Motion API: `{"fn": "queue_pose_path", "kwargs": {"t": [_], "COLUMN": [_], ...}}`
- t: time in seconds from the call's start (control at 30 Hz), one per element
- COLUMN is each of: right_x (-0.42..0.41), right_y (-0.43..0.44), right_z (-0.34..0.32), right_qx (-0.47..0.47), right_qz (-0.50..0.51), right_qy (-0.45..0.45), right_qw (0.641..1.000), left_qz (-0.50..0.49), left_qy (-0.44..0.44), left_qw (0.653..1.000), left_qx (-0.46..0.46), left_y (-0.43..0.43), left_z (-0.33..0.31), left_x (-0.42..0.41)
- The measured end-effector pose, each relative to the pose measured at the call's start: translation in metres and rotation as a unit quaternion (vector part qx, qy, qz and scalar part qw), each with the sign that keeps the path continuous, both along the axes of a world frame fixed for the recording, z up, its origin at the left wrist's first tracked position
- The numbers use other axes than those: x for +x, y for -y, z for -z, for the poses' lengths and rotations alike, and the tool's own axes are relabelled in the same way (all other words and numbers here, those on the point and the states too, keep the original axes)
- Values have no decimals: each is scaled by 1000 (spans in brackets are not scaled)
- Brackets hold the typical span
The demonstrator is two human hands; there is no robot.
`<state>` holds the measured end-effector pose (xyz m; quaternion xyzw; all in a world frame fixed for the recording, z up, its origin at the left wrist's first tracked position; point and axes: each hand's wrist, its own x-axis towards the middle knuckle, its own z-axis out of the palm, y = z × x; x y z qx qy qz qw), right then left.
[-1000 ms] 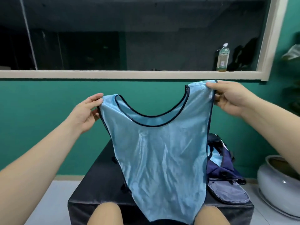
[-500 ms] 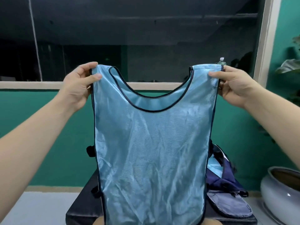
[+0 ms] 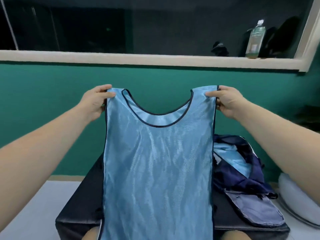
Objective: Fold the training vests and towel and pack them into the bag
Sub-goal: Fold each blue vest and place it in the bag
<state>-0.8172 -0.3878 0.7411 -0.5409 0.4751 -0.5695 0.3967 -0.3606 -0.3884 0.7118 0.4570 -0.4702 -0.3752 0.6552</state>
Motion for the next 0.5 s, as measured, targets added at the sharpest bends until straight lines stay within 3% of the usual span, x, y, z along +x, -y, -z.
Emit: {"fn": "queue_pose_path", "kwargs": {"t": [0.5], "right_x": [26], "right_y": [180], "right_z": [182], "right_qx": [137], "right_qz": [16], "right_qy": [-52], "right_qw": [989], "left_qz": [-2], "left_qy": [13], "left_qw": [987], "left_qx": [163], "left_y": [153], "left_z": [188], "left_x": [30]}}
